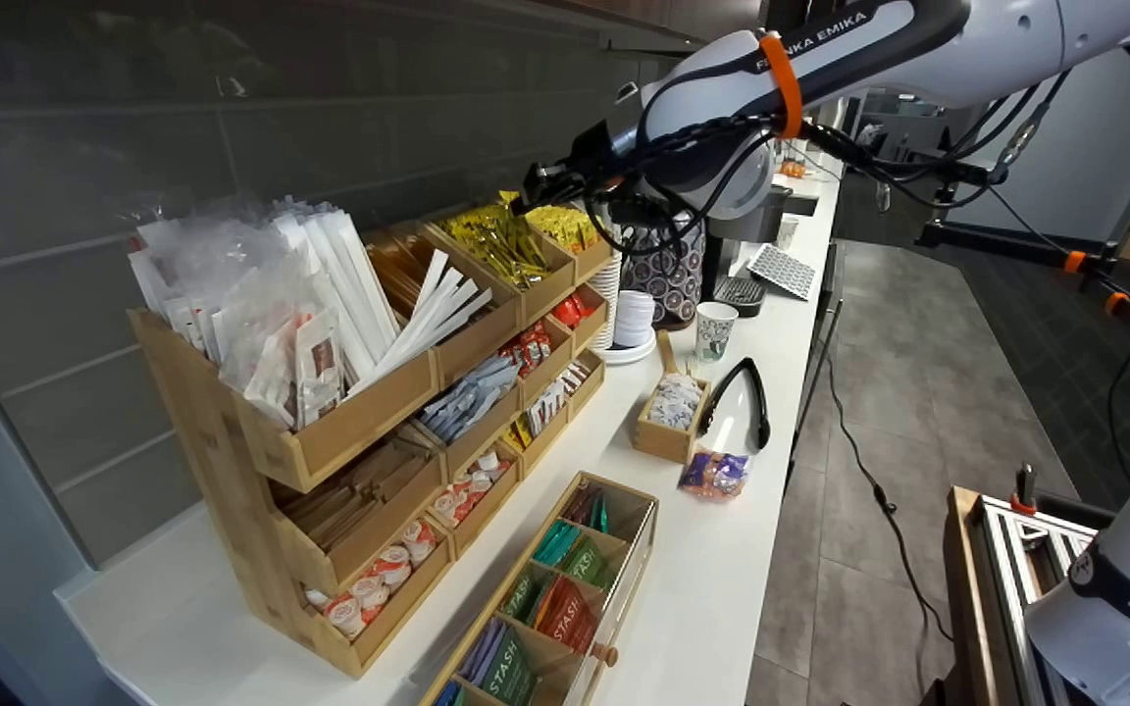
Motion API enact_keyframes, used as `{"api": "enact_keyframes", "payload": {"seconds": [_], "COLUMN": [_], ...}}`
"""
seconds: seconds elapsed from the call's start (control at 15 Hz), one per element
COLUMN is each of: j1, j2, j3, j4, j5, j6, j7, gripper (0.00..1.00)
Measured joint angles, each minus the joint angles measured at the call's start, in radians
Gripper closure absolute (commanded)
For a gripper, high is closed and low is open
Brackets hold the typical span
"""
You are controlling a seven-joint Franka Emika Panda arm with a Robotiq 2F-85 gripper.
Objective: Pick up the yellow sachet on the table and put it on the third rack at the top from the left
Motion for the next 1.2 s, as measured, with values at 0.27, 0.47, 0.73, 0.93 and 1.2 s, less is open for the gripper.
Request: {"api": "enact_keyframes", "payload": {"seconds": [0.27, 0.47, 0.73, 0.93, 1.2], "j1": [0.001, 0.002, 0.004, 0.005, 0.011], "j2": [0.023, 0.031, 0.035, 0.041, 0.052], "j3": [-0.015, -0.031, -0.054, -0.061, -0.068], "j4": [0.028, 0.038, 0.043, 0.046, 0.046], "j5": [-0.048, -0.095, -0.156, -0.180, -0.201], "j6": [-0.009, -0.040, -0.053, -0.053, -0.053], "j7": [-0.004, -0.012, -0.017, -0.017, -0.017], "gripper": [1.00, 1.00, 0.80, 0.59, 0.28]}}
